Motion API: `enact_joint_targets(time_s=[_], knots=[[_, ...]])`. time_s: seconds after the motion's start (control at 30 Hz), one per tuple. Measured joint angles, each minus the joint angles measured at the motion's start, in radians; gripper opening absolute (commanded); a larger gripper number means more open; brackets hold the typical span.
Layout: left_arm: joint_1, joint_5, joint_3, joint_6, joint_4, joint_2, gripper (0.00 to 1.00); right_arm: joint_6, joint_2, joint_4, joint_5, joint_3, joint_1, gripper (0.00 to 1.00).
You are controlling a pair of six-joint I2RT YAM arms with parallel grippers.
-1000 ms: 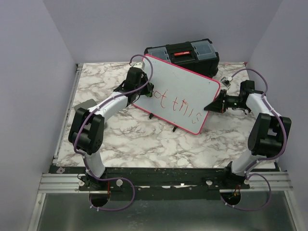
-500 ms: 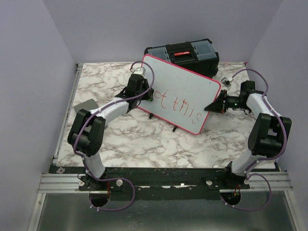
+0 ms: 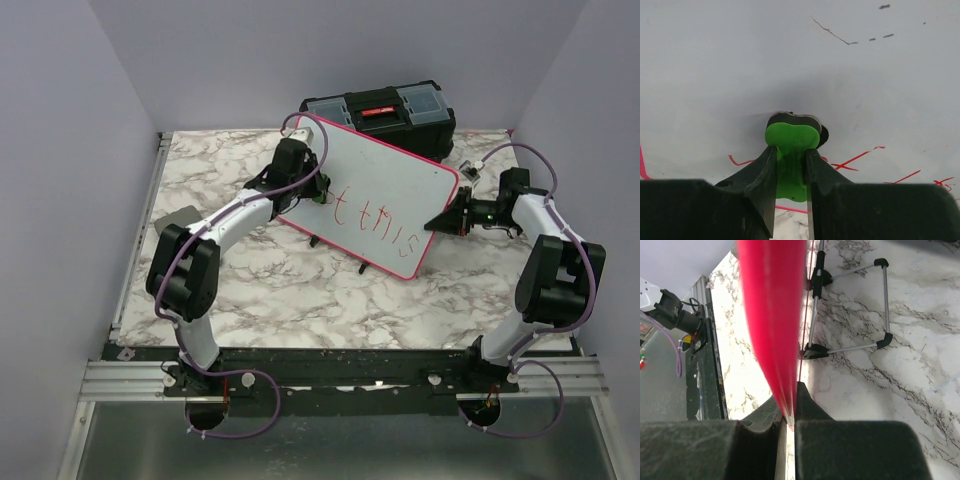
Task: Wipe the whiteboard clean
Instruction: Erase the whiteboard at the whiteboard stand.
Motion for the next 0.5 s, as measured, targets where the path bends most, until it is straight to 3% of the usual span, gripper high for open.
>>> enact_joint_targets(time_s=[0.5], knots=[[0.059,0.051,-0.229,-0.026,0.198,-0.041,0.0,-0.031,0.0,-0.029,-0.005,0.006,0.006,0.01]])
